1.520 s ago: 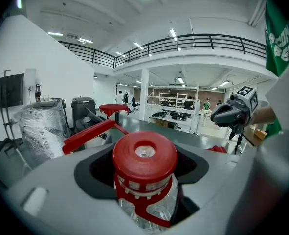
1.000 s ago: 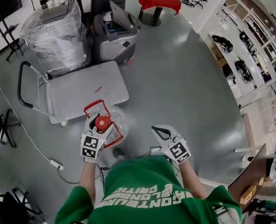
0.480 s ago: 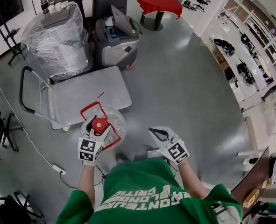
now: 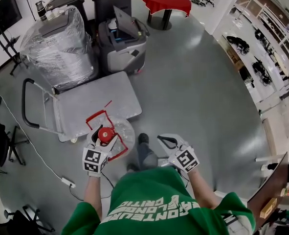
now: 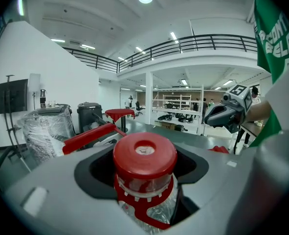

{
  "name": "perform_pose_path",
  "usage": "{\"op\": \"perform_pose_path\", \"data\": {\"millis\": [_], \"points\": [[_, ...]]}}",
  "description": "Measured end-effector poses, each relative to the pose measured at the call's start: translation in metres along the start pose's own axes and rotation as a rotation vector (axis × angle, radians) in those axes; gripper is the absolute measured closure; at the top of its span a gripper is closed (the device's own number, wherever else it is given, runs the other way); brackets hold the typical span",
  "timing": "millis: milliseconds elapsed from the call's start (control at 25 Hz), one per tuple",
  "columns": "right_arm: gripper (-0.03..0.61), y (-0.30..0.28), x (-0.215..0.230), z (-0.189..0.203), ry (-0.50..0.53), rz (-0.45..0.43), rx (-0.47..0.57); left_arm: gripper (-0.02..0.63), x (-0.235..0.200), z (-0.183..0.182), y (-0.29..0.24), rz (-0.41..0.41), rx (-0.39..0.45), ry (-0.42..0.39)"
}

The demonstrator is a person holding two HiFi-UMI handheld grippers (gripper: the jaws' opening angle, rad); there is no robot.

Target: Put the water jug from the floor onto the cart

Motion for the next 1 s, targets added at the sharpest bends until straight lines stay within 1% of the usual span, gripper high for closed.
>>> {"op": "perform_pose_path", "data": {"millis": [280, 680, 1000], "points": [[0.586, -0.037, 0.043, -0.011, 0.012, -0.047, 0.027, 0.276, -0.019, -0.01, -0.02, -0.018, 0.0, 0.034], [0.586, -0.078, 0.109, -0.022, 0.014, -0.08, 0.034, 0.276, -0.047, -0.027, -0.061, -0.056, -0.019, 0.034], [0.586, -0.104, 0.146, -0.031, 0.024, -0.119, 0.042, 0.276, -0.066, -0.04, -0.085, -0.088, -0.035, 0.044]]}}
Point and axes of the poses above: the fingertips, and each gripper's own axes: y backward along the fingers, x to its right, z out of its underside, the point moved 9 cm from there along y, backward along the fingers, and after that the axes turned 1 degree about -z, right-handed, at the moved point
